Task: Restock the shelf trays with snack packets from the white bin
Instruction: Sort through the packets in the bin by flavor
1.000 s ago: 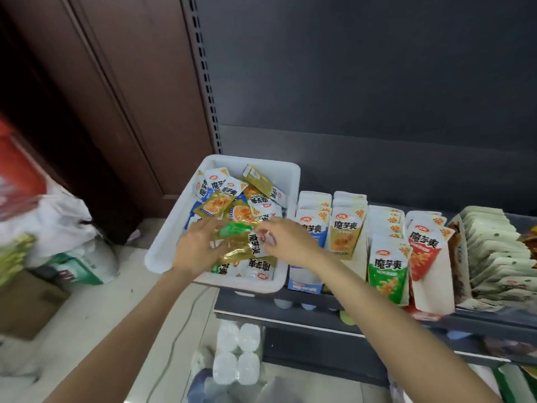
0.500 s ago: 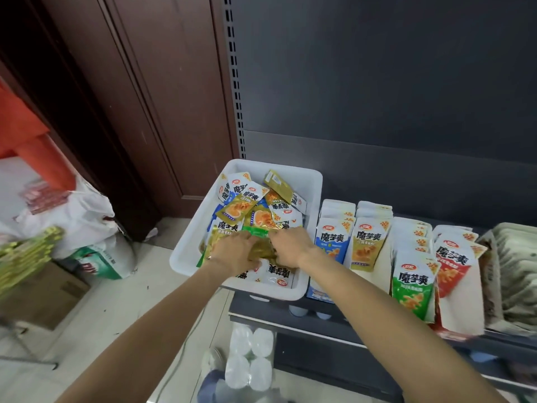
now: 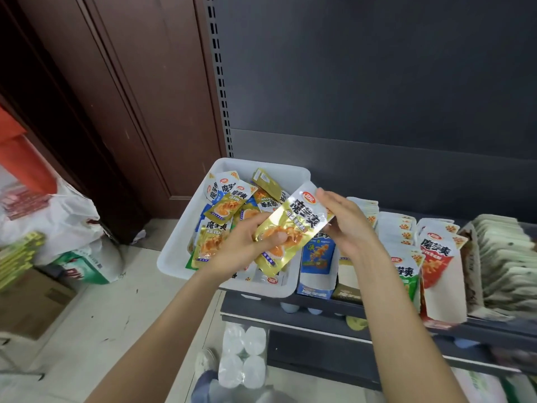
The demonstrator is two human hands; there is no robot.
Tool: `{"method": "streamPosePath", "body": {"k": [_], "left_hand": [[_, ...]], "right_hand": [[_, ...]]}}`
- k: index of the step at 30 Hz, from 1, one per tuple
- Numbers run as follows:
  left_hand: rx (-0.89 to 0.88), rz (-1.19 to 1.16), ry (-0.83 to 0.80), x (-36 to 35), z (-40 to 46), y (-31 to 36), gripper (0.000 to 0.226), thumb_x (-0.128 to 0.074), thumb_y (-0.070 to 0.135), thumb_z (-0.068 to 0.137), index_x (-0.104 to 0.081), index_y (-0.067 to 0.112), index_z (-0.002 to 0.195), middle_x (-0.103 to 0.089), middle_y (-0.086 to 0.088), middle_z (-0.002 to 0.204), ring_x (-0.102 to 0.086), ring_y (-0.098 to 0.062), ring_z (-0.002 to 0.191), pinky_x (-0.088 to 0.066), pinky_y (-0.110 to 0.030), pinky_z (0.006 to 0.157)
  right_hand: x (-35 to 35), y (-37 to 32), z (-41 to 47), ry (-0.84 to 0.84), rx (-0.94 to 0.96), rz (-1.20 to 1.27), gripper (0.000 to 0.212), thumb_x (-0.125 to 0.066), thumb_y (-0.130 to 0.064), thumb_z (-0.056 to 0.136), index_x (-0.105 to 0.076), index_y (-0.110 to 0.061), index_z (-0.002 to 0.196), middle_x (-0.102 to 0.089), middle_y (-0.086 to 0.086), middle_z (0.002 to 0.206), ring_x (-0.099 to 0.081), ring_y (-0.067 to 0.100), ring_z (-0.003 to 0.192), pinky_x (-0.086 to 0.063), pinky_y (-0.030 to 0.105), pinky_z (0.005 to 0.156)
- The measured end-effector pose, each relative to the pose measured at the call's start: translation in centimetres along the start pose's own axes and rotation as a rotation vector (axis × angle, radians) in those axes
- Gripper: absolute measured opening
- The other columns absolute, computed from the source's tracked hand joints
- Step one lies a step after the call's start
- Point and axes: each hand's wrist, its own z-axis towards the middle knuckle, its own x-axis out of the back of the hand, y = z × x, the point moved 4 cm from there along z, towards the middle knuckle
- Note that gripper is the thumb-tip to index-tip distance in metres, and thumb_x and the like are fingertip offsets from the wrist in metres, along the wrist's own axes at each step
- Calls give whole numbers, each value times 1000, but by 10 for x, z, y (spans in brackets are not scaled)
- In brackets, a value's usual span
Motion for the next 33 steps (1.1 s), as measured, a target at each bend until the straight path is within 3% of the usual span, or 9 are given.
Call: {"method": "streamPosePath", "body": {"k": [3, 5, 8, 10, 14, 18, 21, 27, 33], "left_hand": [[-55, 32, -11, -14, 0, 3, 18, -65, 22, 85, -62, 24, 103, -70, 16, 85, -67, -5, 80, -53, -20, 71], [-80, 103, -6, -24, 5, 1, 16, -65, 26, 85, -63, 21, 100, -71, 11, 83, -67, -5, 79, -54, -25, 73], [-128, 217, -11, -46, 16, -2, 22, -54, 41, 90, -61, 23, 100, -72, 5, 87, -68, -6, 82, -55, -37, 75], [-193, 300, -12, -63, 26, 0, 26, -44, 46, 94, -61, 29, 104, -72, 5, 88, -67, -12, 80, -54, -36, 69], [-308, 508, 52, -95, 54, 4, 21, -56, 33, 93, -70, 19, 98, -71, 2, 85, -61, -13, 72, -47, -31, 62], [-194, 626, 45, -118, 79, -10, 28, -63, 29, 88, -61, 18, 113, -70, 1, 95, -65, -17, 81, -51, -33, 74], [-129, 649, 83, -121, 88, -18, 33, -63, 27, 88, -53, 20, 118, -70, 1, 97, -67, -21, 83, -52, -35, 76], [-86, 447, 111, -127, 86, -18, 23, -59, 16, 89, -57, 15, 113, -68, 0, 102, -66, -15, 88, -52, -27, 77], [-53, 449, 30, -129, 79, -23, 44, -54, 13, 91, -48, 17, 134, -59, 1, 127, -58, -11, 106, -38, -12, 80]], "right_hand": [[13, -3, -19, 18, 113, -181, 10, -67, -25, 86, -68, -17, 92, -65, -7, 75, -56, 7, 67, -40, 18, 49], [24, -9, -31, 77, 224, -296, 5, -66, -20, 87, -68, -16, 87, -61, -11, 66, -52, 5, 59, -38, 17, 45], [43, -25, -43, 176, 363, -394, 3, -66, -17, 87, -68, -18, 85, -64, -13, 67, -53, 7, 58, -44, 18, 51], [57, -41, -48, 214, 461, -495, 9, -66, -16, 88, -66, -25, 84, -65, -15, 69, -57, 8, 58, -48, 19, 58], [87, -60, -43, 255, 554, -853, 2, -66, -24, 88, -66, -24, 89, -69, -9, 80, -65, 10, 74, -53, 32, 70], [98, -51, -25, 300, 555, -1219, 14, -65, -30, 88, -65, -20, 97, -65, -5, 75, -57, 17, 67, -43, 31, 67], [103, -41, -11, 308, 513, -1309, 16, -63, -27, 90, -63, -16, 101, -59, -4, 74, -53, 19, 67, -33, 28, 65], [110, -51, -2, 261, 502, -1330, 14, -66, -24, 88, -65, -14, 99, -66, -3, 90, -52, 12, 75, -35, 25, 65], [111, -15, 10, 257, 431, -1568, 20, -64, -34, 88, -67, -15, 92, -56, 0, 93, -54, 22, 90, -42, 30, 66]]}}
